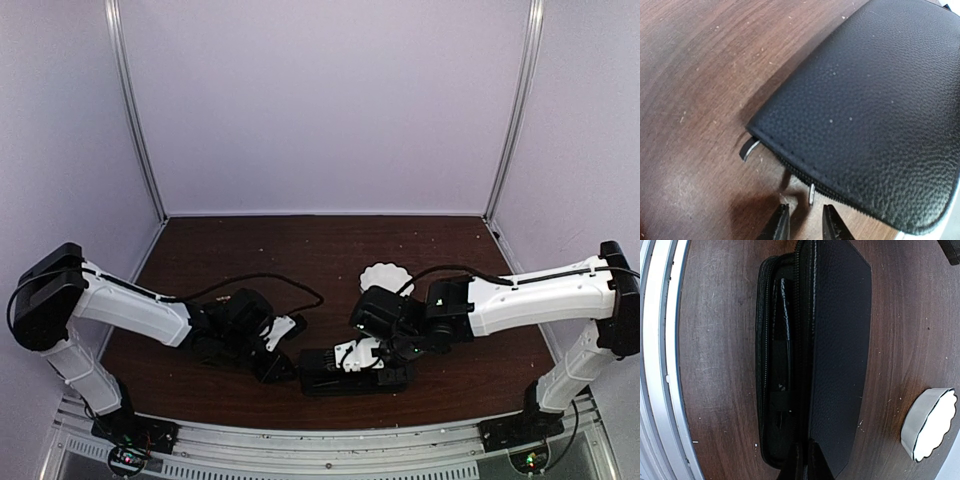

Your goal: Sort the hair-cutting tools

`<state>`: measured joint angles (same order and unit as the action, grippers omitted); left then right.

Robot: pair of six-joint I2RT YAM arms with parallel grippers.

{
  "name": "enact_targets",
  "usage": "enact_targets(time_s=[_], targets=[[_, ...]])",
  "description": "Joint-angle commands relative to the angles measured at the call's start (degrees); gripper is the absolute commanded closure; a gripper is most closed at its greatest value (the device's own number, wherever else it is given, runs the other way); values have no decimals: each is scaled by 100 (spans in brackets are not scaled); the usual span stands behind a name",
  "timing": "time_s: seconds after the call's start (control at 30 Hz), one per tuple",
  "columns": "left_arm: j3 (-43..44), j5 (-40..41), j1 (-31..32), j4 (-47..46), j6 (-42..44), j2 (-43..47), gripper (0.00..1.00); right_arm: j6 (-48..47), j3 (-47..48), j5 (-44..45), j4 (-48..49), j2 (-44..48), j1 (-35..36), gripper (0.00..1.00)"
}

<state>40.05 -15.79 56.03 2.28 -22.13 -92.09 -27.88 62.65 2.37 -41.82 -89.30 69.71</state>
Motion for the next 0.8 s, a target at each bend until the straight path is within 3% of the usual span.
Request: enact_targets(time_s=[0.0, 0.37, 0.77], targets=[[227, -90, -13, -334, 127, -162, 77, 52, 127, -69, 111, -8, -13, 100], [287, -288, -13, -482, 234, -155, 100, 37, 149, -104, 100, -50, -16, 100], [565, -1141, -223, -1255, 88, -532, 100, 51, 205, -215, 131, -19, -12, 100]])
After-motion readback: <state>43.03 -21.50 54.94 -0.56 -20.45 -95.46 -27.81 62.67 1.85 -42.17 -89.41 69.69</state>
